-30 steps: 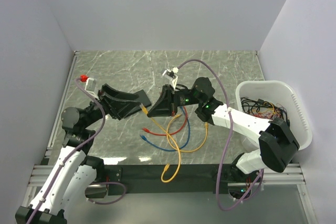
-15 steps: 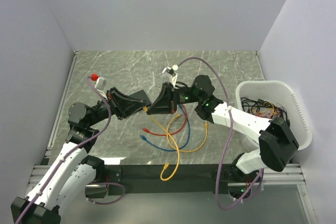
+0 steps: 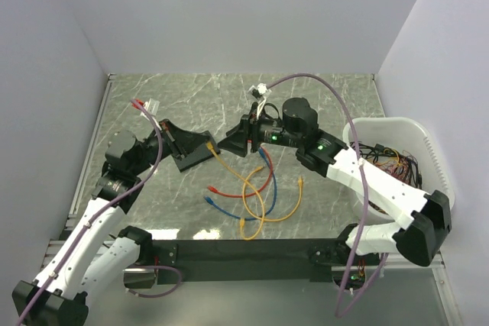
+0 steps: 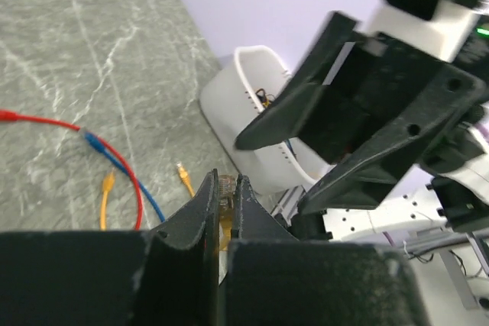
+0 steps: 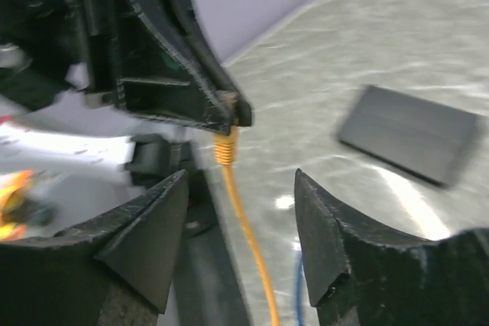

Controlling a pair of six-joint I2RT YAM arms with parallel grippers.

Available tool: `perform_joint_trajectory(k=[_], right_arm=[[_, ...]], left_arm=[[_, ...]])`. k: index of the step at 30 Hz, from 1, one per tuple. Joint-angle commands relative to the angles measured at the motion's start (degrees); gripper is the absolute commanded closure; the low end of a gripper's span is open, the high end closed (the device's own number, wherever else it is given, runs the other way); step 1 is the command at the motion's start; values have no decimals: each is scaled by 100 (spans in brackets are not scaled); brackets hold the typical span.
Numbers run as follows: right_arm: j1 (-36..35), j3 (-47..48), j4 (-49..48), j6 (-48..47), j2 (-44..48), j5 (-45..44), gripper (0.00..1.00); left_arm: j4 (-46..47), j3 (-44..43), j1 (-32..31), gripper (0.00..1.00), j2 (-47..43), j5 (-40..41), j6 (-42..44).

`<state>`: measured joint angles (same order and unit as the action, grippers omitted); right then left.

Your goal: Insert the plug into the switch port

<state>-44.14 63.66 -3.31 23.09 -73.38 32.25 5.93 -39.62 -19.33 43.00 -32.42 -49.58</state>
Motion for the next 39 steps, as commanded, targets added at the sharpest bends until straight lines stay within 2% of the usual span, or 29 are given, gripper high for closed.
perform_joint_trajectory(k=[1, 4, 10, 32, 36, 39], right_arm=[[-279, 392, 1130, -858, 149, -1474, 37], [-560, 690, 1446, -991, -17, -1993, 42], [-920, 1086, 1720, -1008, -378, -2416, 46], [-1228, 1790, 1834, -929, -1072, -2478, 58], [-1290, 1887, 1913, -947, -1152, -2653, 64], [-1308, 1913, 1957, -947, -1196, -2785, 72]], left_arm=[[-269, -170, -18, 100, -11, 377, 28], [-111, -47, -18, 99, 24, 342, -104], [-180, -11, -18, 99, 15, 430, -131], [-119, 252, -18, 99, 77, 483, -122], [-119, 288, -18, 100, 85, 518, -122], [-128, 296, -18, 99, 94, 527, -122]])
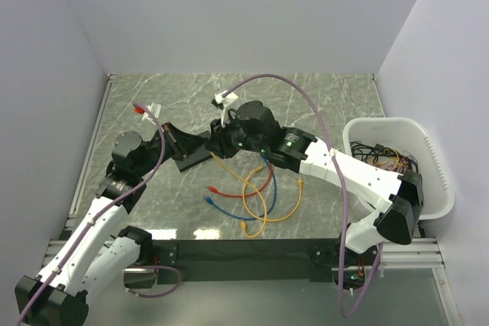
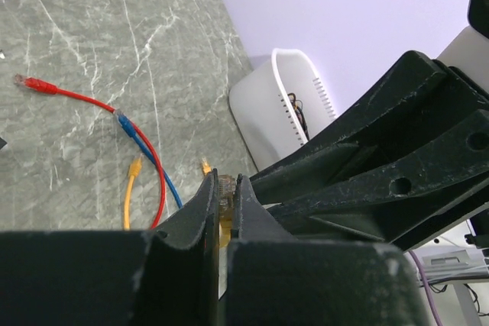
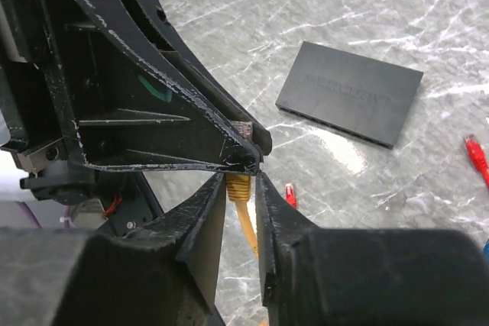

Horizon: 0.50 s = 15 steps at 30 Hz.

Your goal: Insert the plug into the switch port

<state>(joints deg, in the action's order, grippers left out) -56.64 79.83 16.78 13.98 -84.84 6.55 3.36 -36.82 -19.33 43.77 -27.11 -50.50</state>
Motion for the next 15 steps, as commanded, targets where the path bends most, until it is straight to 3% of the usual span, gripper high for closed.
perform_joint_trajectory(k=[1, 15], right_arm=[[-66, 296, -60, -27, -68, -224, 73], [-93, 410, 80, 0, -261, -285, 70]], left_arm=[[130, 17, -18, 99, 18, -4, -30], [113, 43, -18, 99, 35, 75, -4]])
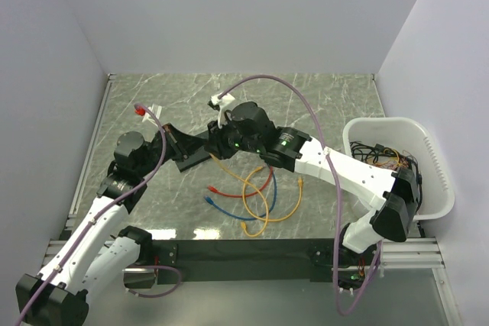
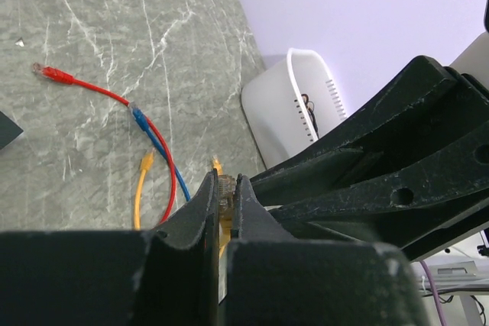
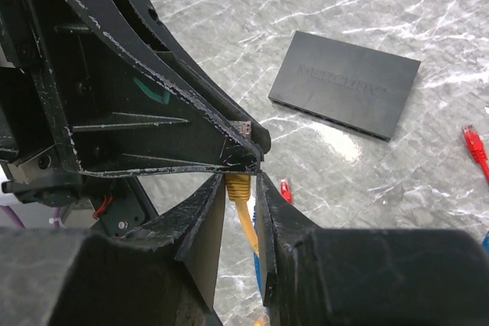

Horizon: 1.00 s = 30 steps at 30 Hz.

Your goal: Insert the plug into the switch port

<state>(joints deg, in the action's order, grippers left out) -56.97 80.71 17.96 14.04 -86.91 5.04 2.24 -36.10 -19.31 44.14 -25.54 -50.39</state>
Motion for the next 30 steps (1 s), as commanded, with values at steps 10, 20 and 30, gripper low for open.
perform_joint_trajectory(k=[10, 20, 30], right_arm=[[-69, 323, -3, 11, -71, -100, 65], [-77, 332, -3, 20, -133, -135, 66], [-77, 209, -125, 20, -151, -117, 89]], left_arm=[[198, -20, -20, 99, -11, -21, 12], [163, -20, -20, 99, -19, 5, 12], [154, 6, -20, 99, 7, 49, 12]])
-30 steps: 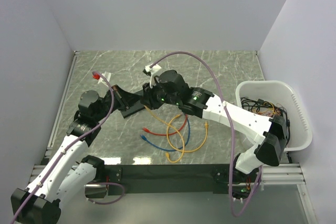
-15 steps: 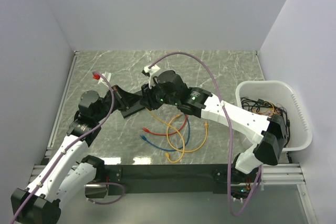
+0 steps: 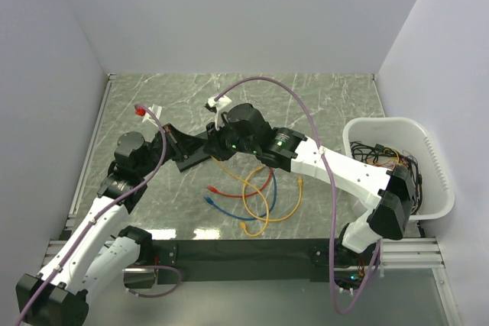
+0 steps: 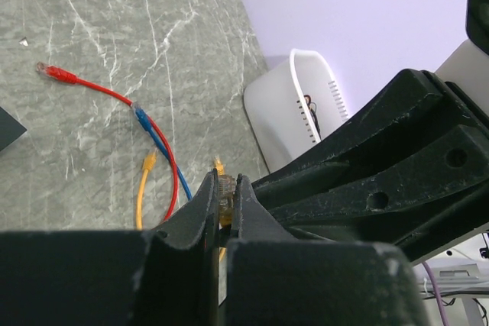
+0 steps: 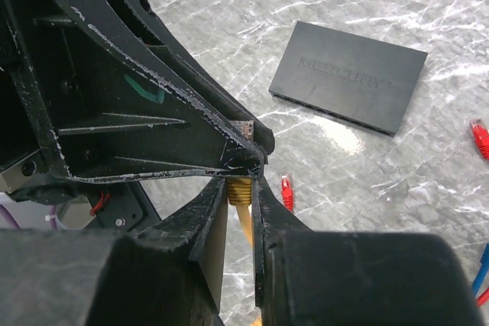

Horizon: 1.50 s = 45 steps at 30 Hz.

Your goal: Insert the plug into the switch port

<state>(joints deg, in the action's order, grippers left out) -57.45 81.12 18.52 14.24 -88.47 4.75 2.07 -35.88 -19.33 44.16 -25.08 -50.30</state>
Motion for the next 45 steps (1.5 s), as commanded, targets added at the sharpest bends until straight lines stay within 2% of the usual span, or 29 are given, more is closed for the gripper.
perform_joint_trajectory(k=[1, 2, 5, 6, 9, 12, 20, 25, 34, 42, 45], right_arm=[[-38, 158, -182, -9, 5, -89, 90], [-38, 150, -174, -9, -4, -89, 94], [-38, 167, -69, 0, -83, -106, 99], [-38, 176, 1, 43, -179, -106, 100], [-29, 404, 326, 149, -704, -159, 100], [-29, 571, 652, 307, -1250, -98, 100], [-100, 316, 398, 685, -1893, 342, 100], [-337, 571, 459, 729, -2420, 517, 100], [-363, 1431, 898, 870, -3528, 316, 100], [-346, 2100, 1232, 1010, -4090, 0, 100], [-328, 2364, 1338, 1046, -4275, -62, 100]], left_arm=[[154, -16, -18, 99, 5, 12, 29], [-12, -24, -18, 99, 13, 143, 82], [-460, -139, -9, 71, 66, 922, 407], [-618, -121, 43, 50, 136, 1013, 460], [-664, -95, 332, 30, 442, 1163, 504], [-436, 19, 788, 25, 785, 1023, 381], [662, 186, 1449, 22, 1612, 1374, 372], [1418, 204, 2143, 24, 2710, 927, 170], [2632, 2, 2311, 22, 4258, 575, 486], [2922, -121, 2425, 22, 5013, 145, 635], [2905, -191, 2478, 25, 5207, -136, 723]])
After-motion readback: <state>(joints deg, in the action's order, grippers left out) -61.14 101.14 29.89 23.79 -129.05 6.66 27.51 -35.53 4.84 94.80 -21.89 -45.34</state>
